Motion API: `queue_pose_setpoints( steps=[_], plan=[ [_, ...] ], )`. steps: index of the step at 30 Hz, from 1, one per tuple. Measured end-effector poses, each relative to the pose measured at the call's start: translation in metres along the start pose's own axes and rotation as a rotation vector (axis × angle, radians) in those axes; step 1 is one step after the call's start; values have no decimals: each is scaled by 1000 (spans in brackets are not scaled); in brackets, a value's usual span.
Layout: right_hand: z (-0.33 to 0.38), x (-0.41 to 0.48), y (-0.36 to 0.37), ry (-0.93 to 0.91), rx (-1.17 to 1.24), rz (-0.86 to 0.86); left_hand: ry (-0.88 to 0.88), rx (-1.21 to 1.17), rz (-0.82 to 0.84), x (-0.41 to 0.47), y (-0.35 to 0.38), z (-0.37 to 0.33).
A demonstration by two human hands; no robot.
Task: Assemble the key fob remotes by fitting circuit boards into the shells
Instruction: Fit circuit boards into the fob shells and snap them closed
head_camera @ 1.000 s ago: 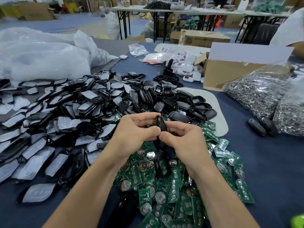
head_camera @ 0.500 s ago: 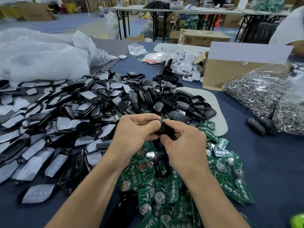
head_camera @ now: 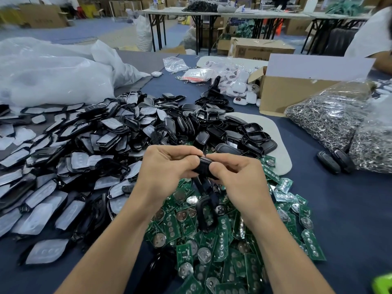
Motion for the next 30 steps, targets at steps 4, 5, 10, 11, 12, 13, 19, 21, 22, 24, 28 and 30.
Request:
queue_pose_setpoints(
  steps=[4,5,10,11,12,13,19,21,22,24,28,30],
  plan=[
    [0,-2,-1,-37,64,-20,-7,51,10,0,6,4],
    [0,-2,-1,-43,71,-25,-22,67,11,0,7,6],
    [2,-2,-3,-34,-113,9,49,299,74,-1,6,4],
    [3,-2,-3,-25,-183,22,74,410,91,-2,7,4],
    [4,-2,-3,-17,-227,26,86,492,102,-3,8,4],
    [4,-3,-3,-12,-238,19,90,525,101,-3,9,4],
    [6,-7,5,15,339,4,36,33,94,-2,14,1],
    [6,-7,10,68,469,17,-2,-29,123,-2,21,1],
    [5,-7,13,90,509,21,-13,-72,98,-2,24,2],
    [5,-7,18,123,562,31,-29,-193,3,-3,29,3],
    [1,-8,23,122,531,56,-14,-192,-126,-5,30,5],
    [0,-8,24,101,493,70,-9,-178,-138,-6,27,5]
  ],
)
Point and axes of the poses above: each hand's wrist, its own x-axis towards the middle knuckle, its own y-axis out of the palm, z = x × y, the point moved 3 cm from there along x, towards the middle knuckle, and after that the axes turned 15 degrees about z, right-handed, at the moved point
